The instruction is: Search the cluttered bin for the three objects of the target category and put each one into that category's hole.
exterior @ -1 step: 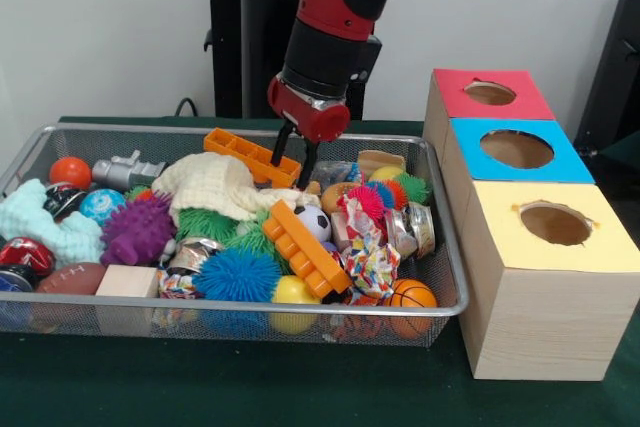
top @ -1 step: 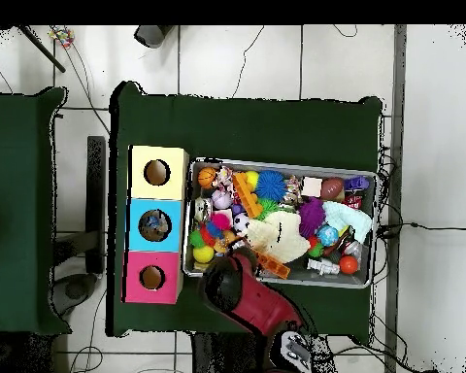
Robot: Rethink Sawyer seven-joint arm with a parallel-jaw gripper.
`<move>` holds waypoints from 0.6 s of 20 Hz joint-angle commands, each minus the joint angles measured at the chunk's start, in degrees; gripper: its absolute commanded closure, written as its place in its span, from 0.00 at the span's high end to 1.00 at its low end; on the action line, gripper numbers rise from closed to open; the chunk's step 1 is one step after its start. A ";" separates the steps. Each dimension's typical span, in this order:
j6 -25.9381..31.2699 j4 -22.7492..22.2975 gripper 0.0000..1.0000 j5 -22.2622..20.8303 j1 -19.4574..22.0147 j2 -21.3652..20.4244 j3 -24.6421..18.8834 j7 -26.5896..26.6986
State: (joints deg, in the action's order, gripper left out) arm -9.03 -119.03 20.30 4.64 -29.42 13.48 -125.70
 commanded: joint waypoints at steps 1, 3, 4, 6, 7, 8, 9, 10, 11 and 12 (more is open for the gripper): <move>-5.08 -6.22 1.00 -4.00 3.21 -1.57 -5.49 -12.94; -6.23 -7.25 1.00 -4.59 3.69 -1.70 -5.38 -13.52; -6.87 -7.62 1.00 -4.66 3.76 -1.54 -5.35 -13.90; -7.98 -8.59 1.00 -4.78 4.10 -1.63 -5.28 -14.58; -8.86 -9.25 1.00 -4.86 4.14 -1.55 -5.29 -15.16; -9.35 -9.40 1.00 -4.51 3.98 -1.34 -5.36 -15.48; -10.00 -9.91 1.00 -4.28 3.67 -1.31 -5.51 -15.95; -10.06 -10.00 1.00 -3.87 3.45 -1.36 -5.65 -16.00; -10.40 -10.16 1.00 -3.65 3.43 -1.25 -5.86 -16.06; -10.45 -10.11 1.00 -3.36 3.34 -1.27 -5.99 -15.93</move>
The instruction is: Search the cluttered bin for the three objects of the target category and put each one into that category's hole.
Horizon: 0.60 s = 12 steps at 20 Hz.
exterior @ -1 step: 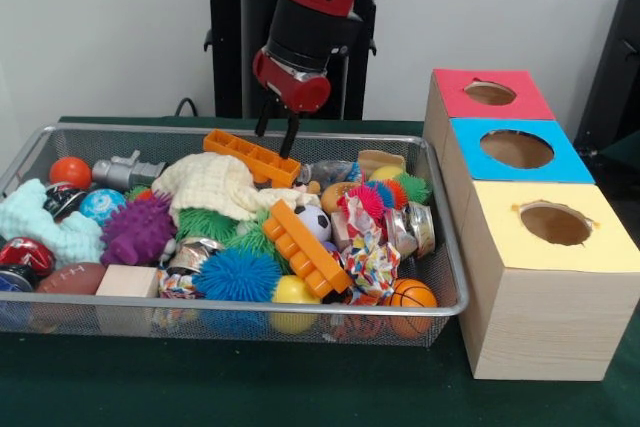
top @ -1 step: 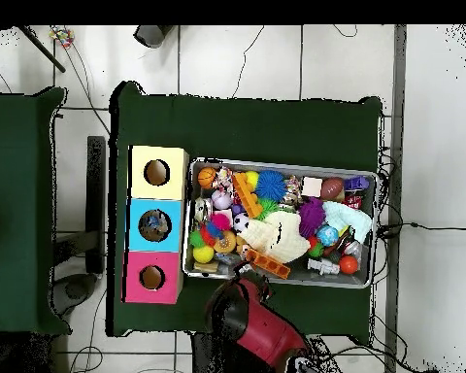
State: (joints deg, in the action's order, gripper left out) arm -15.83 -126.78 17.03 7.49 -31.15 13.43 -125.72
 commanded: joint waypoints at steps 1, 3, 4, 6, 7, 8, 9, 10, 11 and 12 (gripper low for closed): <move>-3.69 -2.31 1.00 0.20 0.40 0.43 -6.08 -15.78; -2.73 -1.79 1.00 1.01 0.09 0.11 -6.31 -15.18; -2.23 -1.51 1.00 1.37 0.01 -0.04 -6.42 -14.85; -0.86 -1.02 1.00 2.15 -0.39 -0.48 -6.44 -14.12; -0.12 -0.58 1.00 2.51 -0.53 -0.49 -6.57 -13.70; 0.82 -0.13 1.00 3.10 -0.98 -0.56 -6.50 -13.26; 1.76 0.33 1.00 3.68 -1.42 -0.64 -6.43 -12.82; 2.72 0.85 1.00 4.21 -1.82 -0.71 -6.27 -12.36; 3.56 1.52 1.00 4.93 -2.53 -0.51 -6.09 -12.01; 4.39 2.20 1.00 5.43 -2.92 -0.38 -5.95 -11.64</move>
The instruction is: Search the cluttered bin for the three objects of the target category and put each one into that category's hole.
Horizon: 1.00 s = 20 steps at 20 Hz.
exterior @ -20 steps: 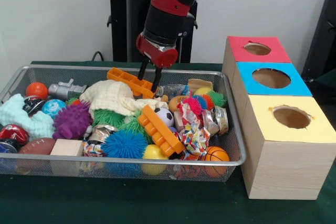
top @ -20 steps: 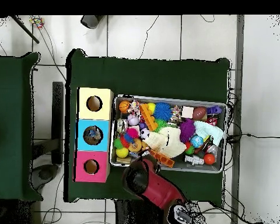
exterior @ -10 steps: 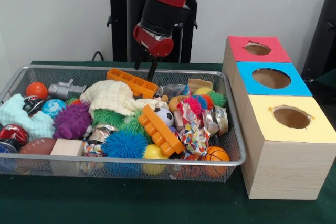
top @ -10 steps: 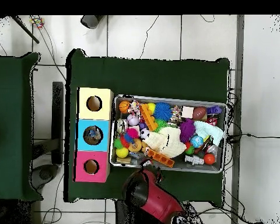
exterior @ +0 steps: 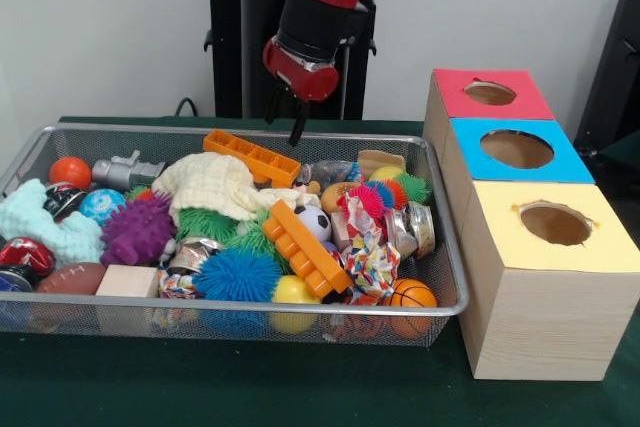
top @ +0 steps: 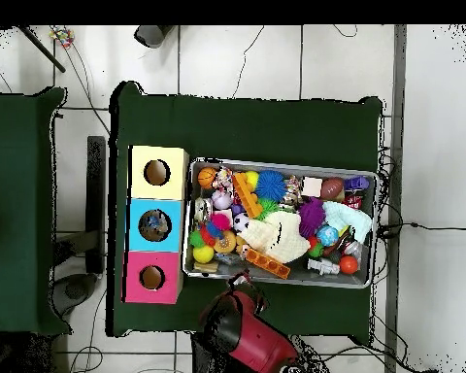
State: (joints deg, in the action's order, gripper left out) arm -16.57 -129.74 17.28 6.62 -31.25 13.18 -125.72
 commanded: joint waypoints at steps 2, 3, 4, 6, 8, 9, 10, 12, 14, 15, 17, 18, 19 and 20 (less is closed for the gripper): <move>6.54 6.91 1.00 6.18 -2.49 0.35 -5.44 -10.70; 7.52 7.93 1.00 6.90 -2.93 0.47 -5.12 -10.10; 8.03 8.46 1.00 7.48 -3.46 0.61 -4.99 -9.89; 9.16 9.55 1.00 8.55 -4.35 0.89 -4.72 -9.40; 10.66 10.63 1.00 9.30 -4.76 1.15 -4.38 -8.81; 11.47 11.08 1.00 9.59 -5.02 1.21 -4.16 -8.55; 12.36 11.61 1.00 9.80 -5.24 1.24 -3.90 -8.26; 13.45 12.63 1.00 9.97 -5.51 1.63 -3.64 -7.79; 14.05 13.50 1.00 9.86 -5.54 1.92 -3.58 -7.45; 14.43 13.84 1.00 9.74 -5.54 1.84 -3.54 -7.29; 14.67 14.30 1.00 9.04 -5.04 1.78 -3.79 -7.06; 14.53 14.37 1.00 8.68 -4.86 1.80 -3.99 -7.10; 14.39 14.44 1.00 8.32 -4.68 1.81 -4.19 -7.14; 14.20 14.54 1.00 7.89 -4.33 1.87 -4.42 -7.10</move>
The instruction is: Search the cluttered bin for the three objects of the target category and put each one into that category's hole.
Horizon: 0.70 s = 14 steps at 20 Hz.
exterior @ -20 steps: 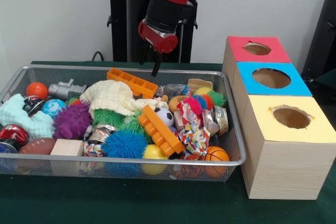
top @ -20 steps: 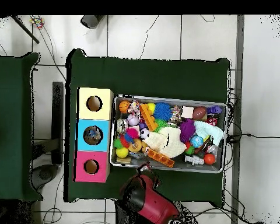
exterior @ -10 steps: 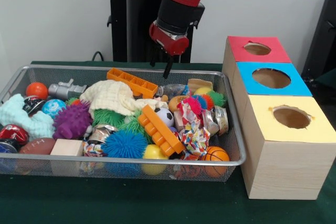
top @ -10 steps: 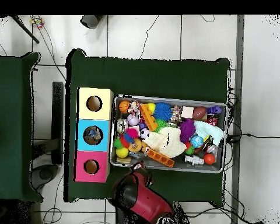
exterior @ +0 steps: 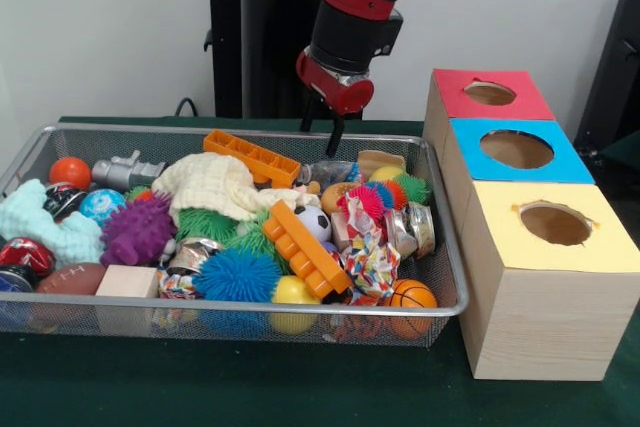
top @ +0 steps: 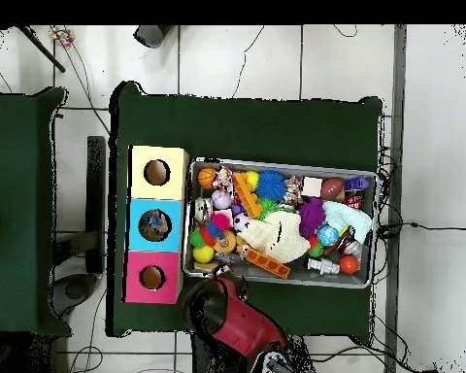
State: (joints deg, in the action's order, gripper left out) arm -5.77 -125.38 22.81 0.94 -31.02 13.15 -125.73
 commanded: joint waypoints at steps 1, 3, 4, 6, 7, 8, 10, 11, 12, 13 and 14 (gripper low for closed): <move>3.27 10.35 1.00 1.89 1.92 1.66 -4.60 -6.86; 3.35 10.55 1.00 1.01 3.04 1.44 -4.86 -6.35; 3.42 10.54 1.00 0.79 3.26 1.39 -4.86 -6.23; 3.22 10.20 1.00 0.83 2.84 1.38 -4.82 -6.47; 3.18 10.32 1.00 0.88 2.81 1.61 -4.74 -6.44; 3.20 10.57 1.00 0.96 2.78 1.84 -4.66 -6.38; 3.28 11.23 1.00 0.79 3.27 2.27 -4.72 -5.95; 3.25 11.56 1.00 0.60 3.81 2.53 -4.82 -5.66; 3.53 11.86 1.00 0.65 3.90 2.61 -4.67 -5.47; 3.81 12.17 1.00 0.70 3.99 2.70 -4.52 -5.29; 4.40 12.48 1.00 1.02 3.71 2.71 -4.23 -5.26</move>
State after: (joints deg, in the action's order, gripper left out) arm -4.93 -124.43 22.80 2.81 -30.07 13.16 -125.73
